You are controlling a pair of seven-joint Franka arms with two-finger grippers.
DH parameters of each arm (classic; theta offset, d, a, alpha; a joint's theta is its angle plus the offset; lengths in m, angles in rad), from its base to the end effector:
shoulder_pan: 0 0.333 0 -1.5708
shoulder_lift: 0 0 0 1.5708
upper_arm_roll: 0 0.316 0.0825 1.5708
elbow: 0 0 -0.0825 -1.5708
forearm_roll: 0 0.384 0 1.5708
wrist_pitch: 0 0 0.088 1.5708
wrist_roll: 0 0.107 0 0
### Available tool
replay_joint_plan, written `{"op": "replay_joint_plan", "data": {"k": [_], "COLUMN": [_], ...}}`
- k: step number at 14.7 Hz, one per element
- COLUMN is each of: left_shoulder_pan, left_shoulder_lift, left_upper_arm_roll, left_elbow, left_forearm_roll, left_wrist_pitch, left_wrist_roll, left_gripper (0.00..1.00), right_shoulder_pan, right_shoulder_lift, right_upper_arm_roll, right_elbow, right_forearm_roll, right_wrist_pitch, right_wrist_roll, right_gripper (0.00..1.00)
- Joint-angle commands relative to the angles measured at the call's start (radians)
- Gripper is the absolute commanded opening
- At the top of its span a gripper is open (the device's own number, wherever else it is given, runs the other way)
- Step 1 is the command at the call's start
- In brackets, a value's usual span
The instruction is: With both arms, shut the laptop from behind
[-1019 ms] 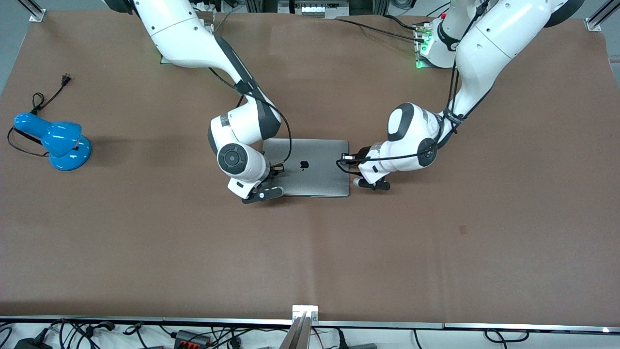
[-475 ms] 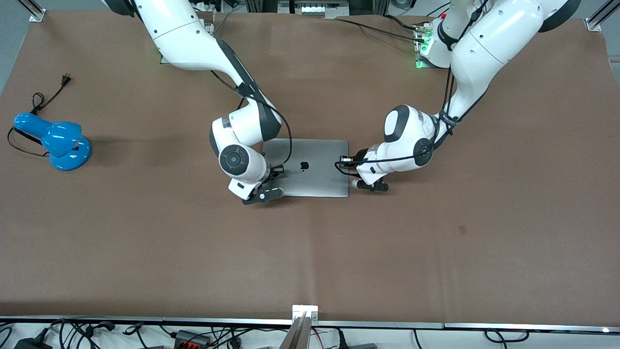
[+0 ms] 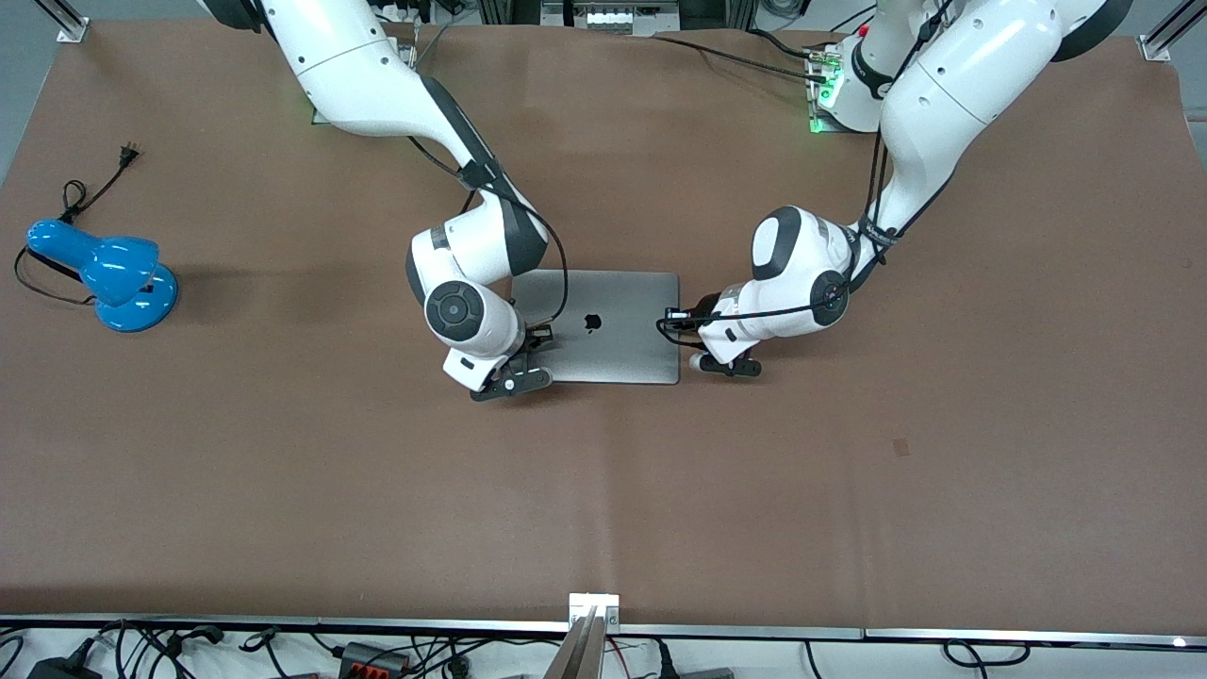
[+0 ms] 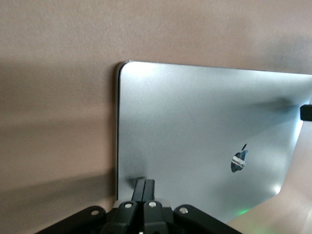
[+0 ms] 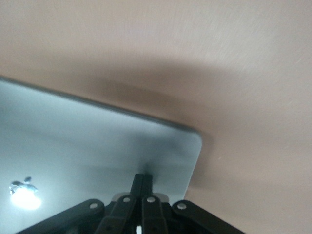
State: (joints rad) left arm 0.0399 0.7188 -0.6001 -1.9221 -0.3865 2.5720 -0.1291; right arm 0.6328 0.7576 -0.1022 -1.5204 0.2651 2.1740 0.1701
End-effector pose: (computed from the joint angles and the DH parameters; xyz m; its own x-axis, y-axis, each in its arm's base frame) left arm 0.5422 -0.3156 0.1733 0.9802 -0.0272 -0.1961 0.0803 -0.8508 0.5194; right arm 0.5933 0.3719 0.2060 0.9658 0.2266 -0.1263 0.2132 -0.9706 -0.1117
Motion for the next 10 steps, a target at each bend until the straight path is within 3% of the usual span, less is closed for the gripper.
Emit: {"op": "replay_joint_plan", "data": {"k": [1,4,7,10], "left_shoulder_pan": [0.026,0.087,0.214,0.290], "left_shoulder_lift": [-0.102,-0.232,-0.398,-0.539], "left_upper_arm_roll": [0.006,0.006,0.003,0.006], "left_elbow": [-0.005,0.002,0.008,0.021], "left_forearm_roll": [0.028,0.029,0.031,0.031], "left_wrist_pitch": [-0.113,-0.319,-0.554,-0.708], "left_wrist_roll": [-0.026,-0.026,-0.015,-0.015], "left_gripper": [0.00,0.00,0.00,0.02], "right_shoulder_pan": [-0.001,0.002,-0.002,-0.004], "right_shoulder_lift": [-0.064,-0.150,-0.236,-0.314], "right_upper_arm_roll": [-0.037,-0.082,-0.102,-0.143], "right_elbow": [0.029,0.039,0.040,0.040], "right_forearm_roll": [-0.021,-0.050,-0.099,-0.106], "right_wrist_pitch": [-0.097,-0.193,-0.296,-0.368], "right_wrist_roll": [0.003,0.003,-0.001,-0.012], "right_gripper": [0.00,0.00,0.00,0.01]}}
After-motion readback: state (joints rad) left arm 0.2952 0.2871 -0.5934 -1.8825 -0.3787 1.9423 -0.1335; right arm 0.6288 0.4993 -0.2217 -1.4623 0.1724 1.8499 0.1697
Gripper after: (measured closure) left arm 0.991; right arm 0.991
